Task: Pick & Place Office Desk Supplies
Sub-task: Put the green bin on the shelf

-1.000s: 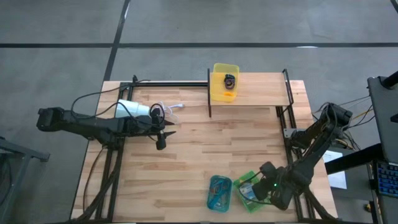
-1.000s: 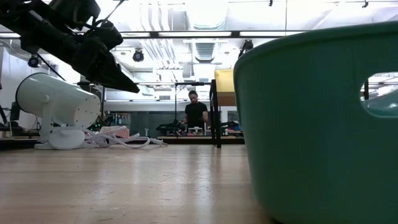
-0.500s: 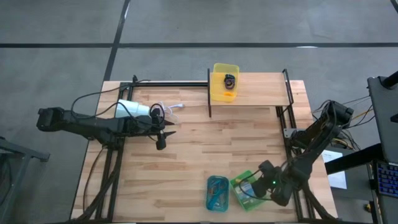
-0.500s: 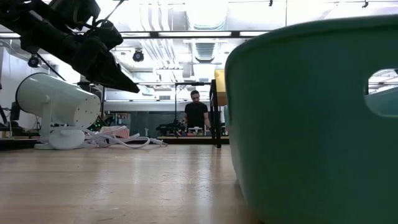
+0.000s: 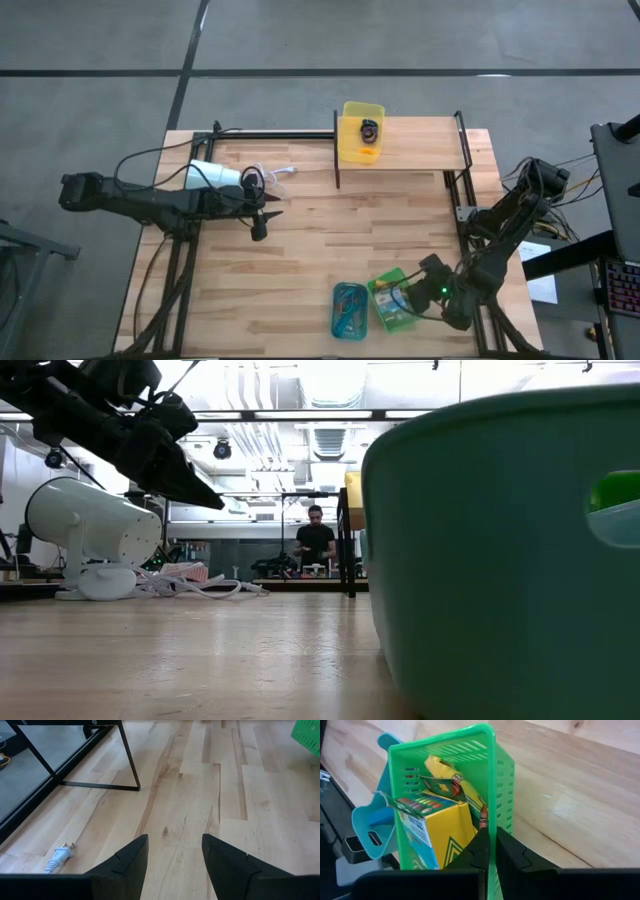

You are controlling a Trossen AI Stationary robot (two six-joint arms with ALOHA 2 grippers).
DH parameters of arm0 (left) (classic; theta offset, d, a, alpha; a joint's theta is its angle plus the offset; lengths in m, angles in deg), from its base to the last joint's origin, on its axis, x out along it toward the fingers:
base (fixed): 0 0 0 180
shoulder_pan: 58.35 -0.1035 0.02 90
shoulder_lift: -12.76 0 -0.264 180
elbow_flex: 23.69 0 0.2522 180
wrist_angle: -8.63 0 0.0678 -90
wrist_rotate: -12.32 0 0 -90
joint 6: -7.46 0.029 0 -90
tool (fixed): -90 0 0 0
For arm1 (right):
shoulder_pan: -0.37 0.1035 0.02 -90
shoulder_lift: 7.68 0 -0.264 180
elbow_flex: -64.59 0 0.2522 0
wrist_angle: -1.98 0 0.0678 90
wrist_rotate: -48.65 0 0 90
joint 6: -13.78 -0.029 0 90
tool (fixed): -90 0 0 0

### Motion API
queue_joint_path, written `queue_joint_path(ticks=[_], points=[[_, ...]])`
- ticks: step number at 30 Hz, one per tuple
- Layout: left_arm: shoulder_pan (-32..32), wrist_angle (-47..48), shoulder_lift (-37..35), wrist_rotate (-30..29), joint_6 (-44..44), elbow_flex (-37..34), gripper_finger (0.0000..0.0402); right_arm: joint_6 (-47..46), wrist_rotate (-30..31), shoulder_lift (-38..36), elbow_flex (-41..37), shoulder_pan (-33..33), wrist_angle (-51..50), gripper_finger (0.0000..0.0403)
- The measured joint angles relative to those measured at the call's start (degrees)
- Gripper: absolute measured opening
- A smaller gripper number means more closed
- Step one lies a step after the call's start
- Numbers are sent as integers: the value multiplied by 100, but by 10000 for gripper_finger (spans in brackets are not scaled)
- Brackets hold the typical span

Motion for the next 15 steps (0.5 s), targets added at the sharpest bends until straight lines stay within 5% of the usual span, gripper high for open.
queue_joint_path(ticks=[15], points=[[2,-1,0,0,0,0,190,-189,-9,-760,-144,5,-198,13]])
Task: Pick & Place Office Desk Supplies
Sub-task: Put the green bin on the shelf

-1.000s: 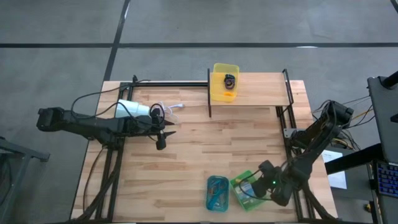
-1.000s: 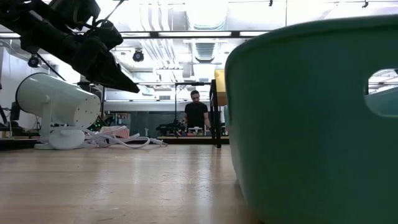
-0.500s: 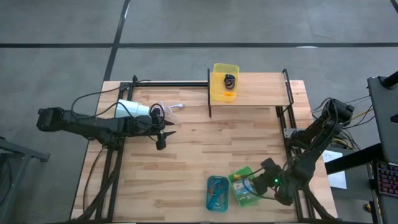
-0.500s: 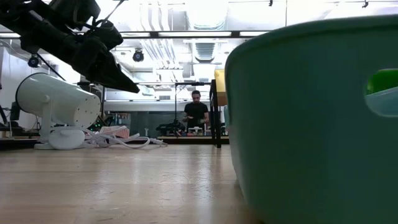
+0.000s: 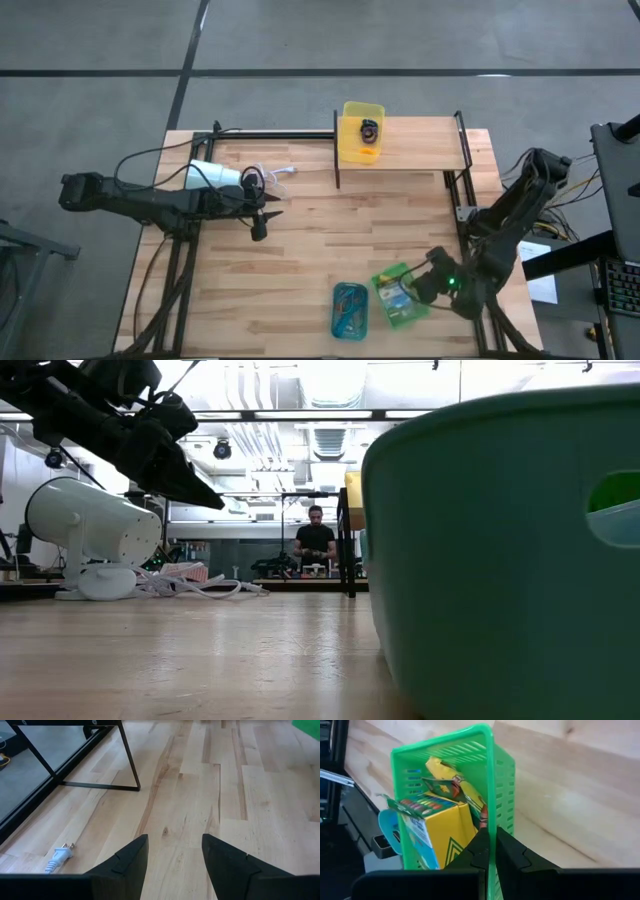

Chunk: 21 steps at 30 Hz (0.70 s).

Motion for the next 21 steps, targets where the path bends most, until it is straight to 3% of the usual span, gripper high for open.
queue_joint_path(ticks=[10,21], points=[[-1,0,0,-1,0,0,190,-456,126,-1519,-167,-272,-1694,13],[-1,1,0,0,0,0,190,-7,400,-2524,-167,-1361,-2167,13]])
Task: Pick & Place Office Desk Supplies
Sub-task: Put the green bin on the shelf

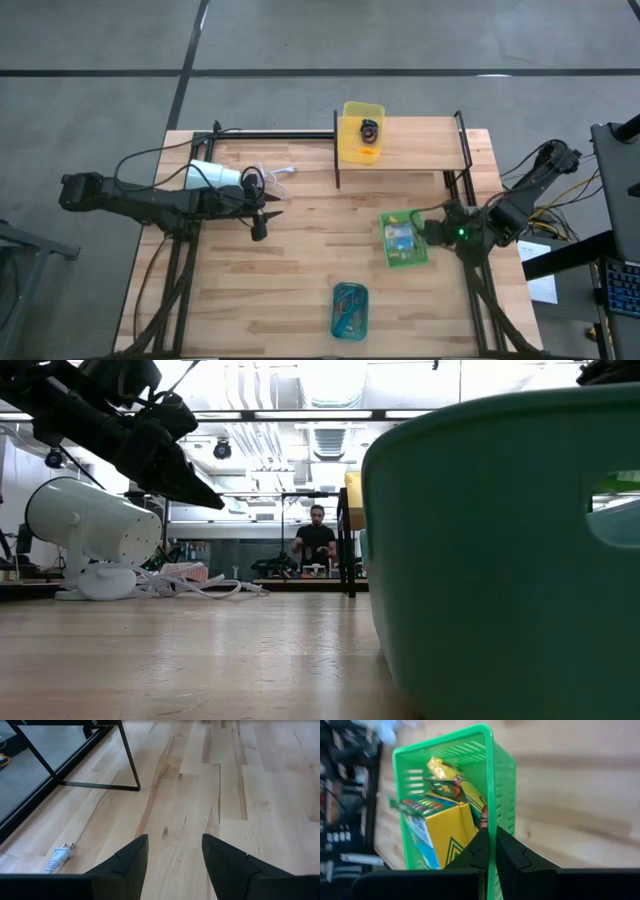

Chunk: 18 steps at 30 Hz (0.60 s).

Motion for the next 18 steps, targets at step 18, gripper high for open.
queue_joint_path(ticks=[18], points=[[0,0,0,0,0,0,190,1871,248,-1611,57,-2594,-262,13]])
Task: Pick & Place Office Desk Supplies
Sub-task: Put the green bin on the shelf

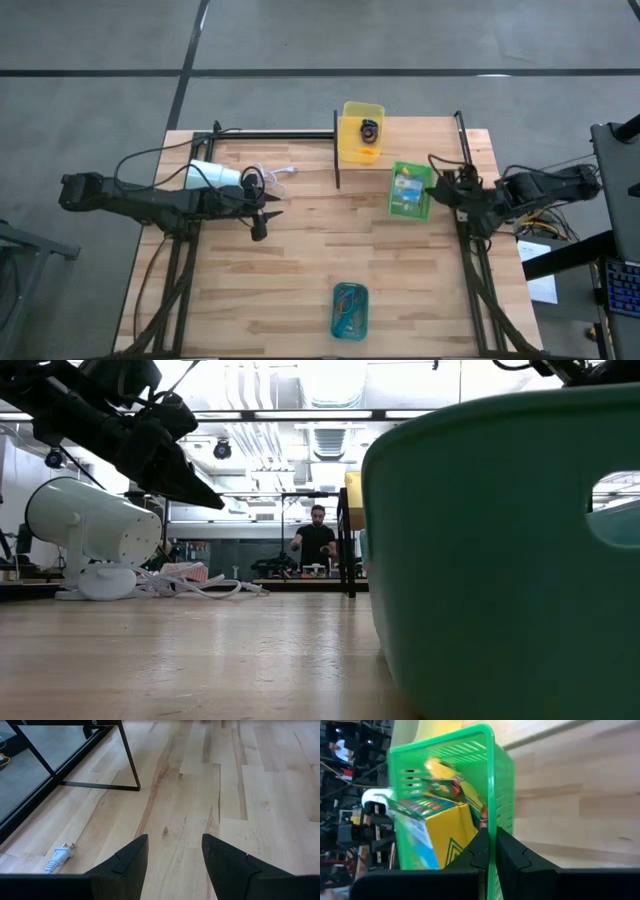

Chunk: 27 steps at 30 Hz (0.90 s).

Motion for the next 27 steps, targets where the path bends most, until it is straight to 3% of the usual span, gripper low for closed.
queue_joint_path(ticks=[14,27], points=[[-1,-1,0,0,0,0,190,1617,-1375,50,214,-2340,505,13],[1,0,0,0,0,0,190,3458,-3691,818,214,-5035,1493,13]])
